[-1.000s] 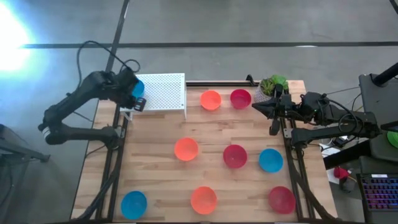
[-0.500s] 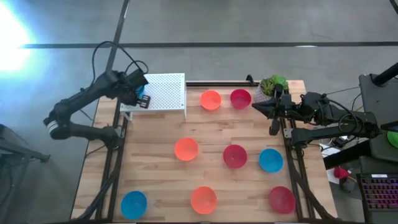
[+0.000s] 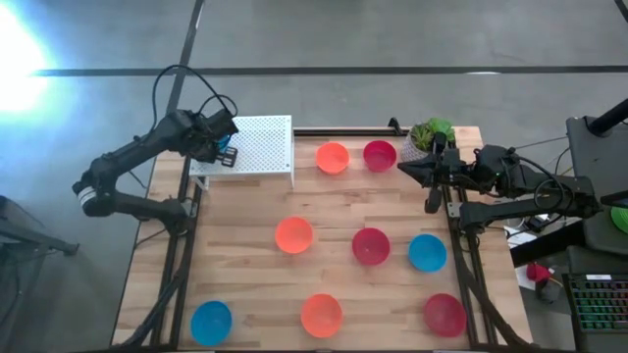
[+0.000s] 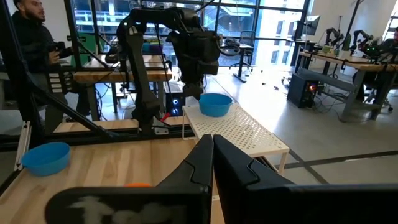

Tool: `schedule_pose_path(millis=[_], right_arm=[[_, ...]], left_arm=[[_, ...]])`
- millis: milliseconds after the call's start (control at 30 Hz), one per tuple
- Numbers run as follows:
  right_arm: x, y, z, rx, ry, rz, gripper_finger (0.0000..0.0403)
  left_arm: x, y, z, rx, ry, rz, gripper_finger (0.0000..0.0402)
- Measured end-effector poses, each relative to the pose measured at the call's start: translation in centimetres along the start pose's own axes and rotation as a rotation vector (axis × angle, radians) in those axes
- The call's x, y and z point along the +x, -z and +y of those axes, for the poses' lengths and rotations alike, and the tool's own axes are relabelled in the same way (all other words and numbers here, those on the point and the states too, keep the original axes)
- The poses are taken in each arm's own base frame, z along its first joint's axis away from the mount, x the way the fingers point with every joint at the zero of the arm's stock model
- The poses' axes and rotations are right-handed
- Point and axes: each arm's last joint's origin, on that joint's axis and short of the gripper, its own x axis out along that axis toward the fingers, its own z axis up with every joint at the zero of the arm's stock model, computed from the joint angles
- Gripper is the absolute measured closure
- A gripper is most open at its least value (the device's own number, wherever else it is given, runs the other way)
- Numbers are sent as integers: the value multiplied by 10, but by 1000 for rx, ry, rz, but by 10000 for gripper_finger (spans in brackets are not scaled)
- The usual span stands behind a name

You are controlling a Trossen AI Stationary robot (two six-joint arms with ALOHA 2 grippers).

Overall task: Pick & Place Mini bowls
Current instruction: Put the top right blue bowl on the shelf

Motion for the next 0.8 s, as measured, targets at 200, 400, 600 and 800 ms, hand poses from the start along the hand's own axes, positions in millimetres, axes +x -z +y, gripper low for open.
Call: schedule_pose_path(millis=[200,400,600,800], right_arm=[[0,0,0,0,0,0,394],[0,0,0,0,0,0,394],[0,0,0,-3,0,0,394],[0,0,0,-2,0,0,394]], left_arm=[[-3,3,0,-19,89,57,401],[1,3,-2,-27,72,63,401],[17,6,-6,-34,37,59,401],[21,5,-7,-67,-13,1,402]])
